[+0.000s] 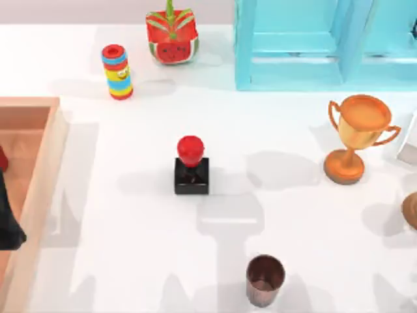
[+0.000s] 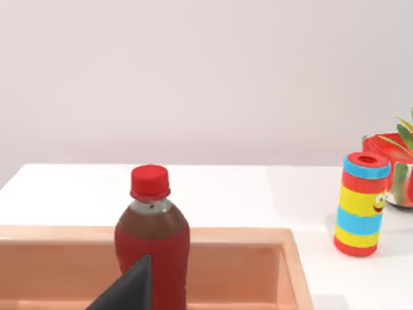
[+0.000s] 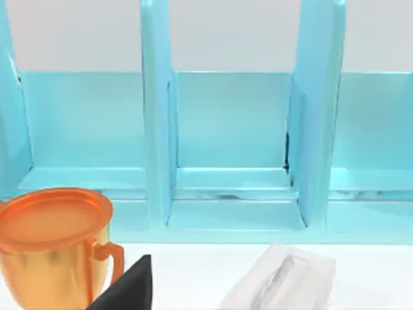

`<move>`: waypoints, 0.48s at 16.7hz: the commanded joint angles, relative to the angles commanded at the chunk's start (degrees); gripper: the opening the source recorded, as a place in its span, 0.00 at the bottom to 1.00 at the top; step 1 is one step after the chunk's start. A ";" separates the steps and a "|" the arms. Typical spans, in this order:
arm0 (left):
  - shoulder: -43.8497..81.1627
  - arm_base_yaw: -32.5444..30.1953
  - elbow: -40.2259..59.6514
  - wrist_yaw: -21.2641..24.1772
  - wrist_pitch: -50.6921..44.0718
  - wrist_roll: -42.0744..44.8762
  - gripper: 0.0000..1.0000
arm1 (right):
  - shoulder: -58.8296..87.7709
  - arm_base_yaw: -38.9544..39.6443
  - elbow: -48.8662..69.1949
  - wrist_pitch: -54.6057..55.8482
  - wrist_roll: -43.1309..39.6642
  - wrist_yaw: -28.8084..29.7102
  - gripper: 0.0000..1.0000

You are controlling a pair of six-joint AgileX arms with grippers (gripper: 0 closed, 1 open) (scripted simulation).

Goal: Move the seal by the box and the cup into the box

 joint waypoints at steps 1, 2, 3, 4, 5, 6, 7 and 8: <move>0.00 0.00 0.00 0.00 0.00 0.00 1.00 | 0.00 0.00 0.00 0.00 0.00 0.00 1.00; 0.00 0.00 0.00 0.00 0.00 0.00 1.00 | 0.00 0.00 0.00 0.00 0.00 0.00 1.00; 0.49 -0.16 0.49 0.04 -0.33 -0.16 1.00 | 0.00 0.00 0.00 0.00 0.00 0.00 1.00; 1.49 -0.47 1.49 0.10 -1.02 -0.47 1.00 | 0.00 0.00 0.00 0.00 0.00 0.00 1.00; 3.02 -0.91 2.98 0.17 -2.07 -0.95 1.00 | 0.00 0.00 0.00 0.00 0.00 0.00 1.00; 5.06 -1.48 4.94 0.22 -3.46 -1.57 1.00 | 0.00 0.00 0.00 0.00 0.00 0.00 1.00; 7.58 -2.14 7.32 0.26 -5.18 -2.32 1.00 | 0.00 0.00 0.00 0.00 0.00 0.00 1.00; 10.66 -2.92 10.18 0.26 -7.27 -3.21 1.00 | 0.00 0.00 0.00 0.00 0.00 0.00 1.00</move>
